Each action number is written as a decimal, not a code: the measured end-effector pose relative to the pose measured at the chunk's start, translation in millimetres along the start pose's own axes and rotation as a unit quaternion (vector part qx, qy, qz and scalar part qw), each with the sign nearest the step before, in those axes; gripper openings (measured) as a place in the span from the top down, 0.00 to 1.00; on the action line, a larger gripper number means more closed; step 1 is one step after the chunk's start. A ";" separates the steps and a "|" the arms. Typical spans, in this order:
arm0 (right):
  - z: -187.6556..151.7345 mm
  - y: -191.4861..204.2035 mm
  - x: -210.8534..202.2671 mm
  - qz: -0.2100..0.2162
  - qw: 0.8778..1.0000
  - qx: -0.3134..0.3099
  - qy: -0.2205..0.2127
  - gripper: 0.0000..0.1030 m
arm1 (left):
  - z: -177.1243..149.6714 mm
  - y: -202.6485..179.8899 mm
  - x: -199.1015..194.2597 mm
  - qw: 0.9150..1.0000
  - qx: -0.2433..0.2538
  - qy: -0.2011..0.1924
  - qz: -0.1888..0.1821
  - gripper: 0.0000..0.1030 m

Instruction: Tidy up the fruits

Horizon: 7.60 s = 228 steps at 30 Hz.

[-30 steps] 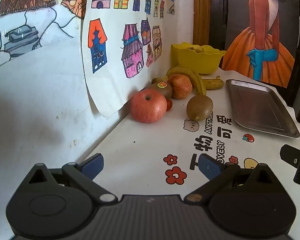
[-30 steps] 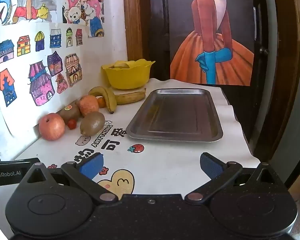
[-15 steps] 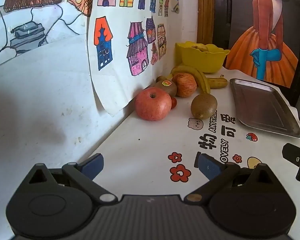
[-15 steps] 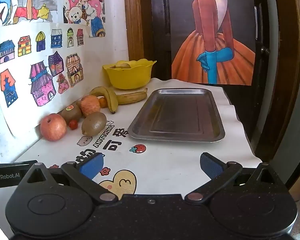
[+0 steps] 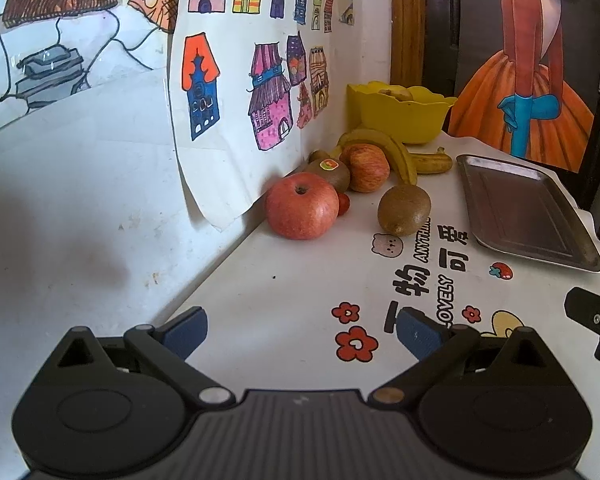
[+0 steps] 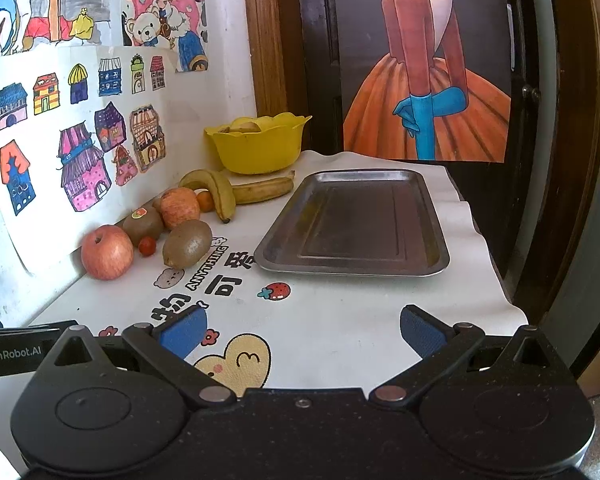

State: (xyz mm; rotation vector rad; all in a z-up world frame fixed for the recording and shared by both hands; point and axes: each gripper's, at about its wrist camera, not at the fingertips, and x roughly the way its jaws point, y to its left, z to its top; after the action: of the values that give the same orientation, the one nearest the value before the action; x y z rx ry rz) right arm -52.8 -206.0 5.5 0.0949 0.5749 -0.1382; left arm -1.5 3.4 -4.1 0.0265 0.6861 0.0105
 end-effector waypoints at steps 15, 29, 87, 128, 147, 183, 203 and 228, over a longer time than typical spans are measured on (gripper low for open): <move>-0.8 -4.2 -1.2 0.009 1.000 0.000 0.005 0.01 | -2.4 -3.7 -1.7 1.000 0.002 0.002 0.000 0.01; -1.0 -8.1 -0.1 0.012 1.000 0.002 0.007 0.01 | -5.9 -5.4 0.0 1.000 0.001 0.008 -0.001 0.01; 89.6 14.8 154.3 0.242 0.935 -0.251 0.068 0.01 | 84.2 -17.3 125.6 0.995 -0.071 0.038 0.061 0.01; 74.8 74.3 215.6 0.301 0.918 -0.241 0.094 0.33 | 83.5 2.0 164.1 0.993 -0.105 0.038 0.030 0.25; 78.9 14.4 174.5 0.275 0.945 -0.158 0.077 0.34 | 72.3 -32.1 146.9 0.995 -0.092 0.045 0.008 0.26; 118.7 -168.4 207.2 0.197 0.971 -0.125 0.055 0.34 | 83.0 -209.3 151.1 0.996 -0.014 0.028 -0.089 0.26; 119.2 -166.5 234.8 0.187 0.973 -0.127 0.058 0.34 | 93.1 -215.8 175.5 0.994 0.029 0.001 -0.110 0.25; 124.6 -152.3 171.6 0.068 0.994 -0.075 -0.031 0.01 | 108.6 -177.3 155.1 0.987 0.026 -0.043 -0.151 0.05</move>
State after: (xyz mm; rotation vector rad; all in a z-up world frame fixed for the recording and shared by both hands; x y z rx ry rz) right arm 132.5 -389.9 7.9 -0.0170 0.5134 0.0343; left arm 187.5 -173.3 -23.3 -0.0265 0.5978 -0.2986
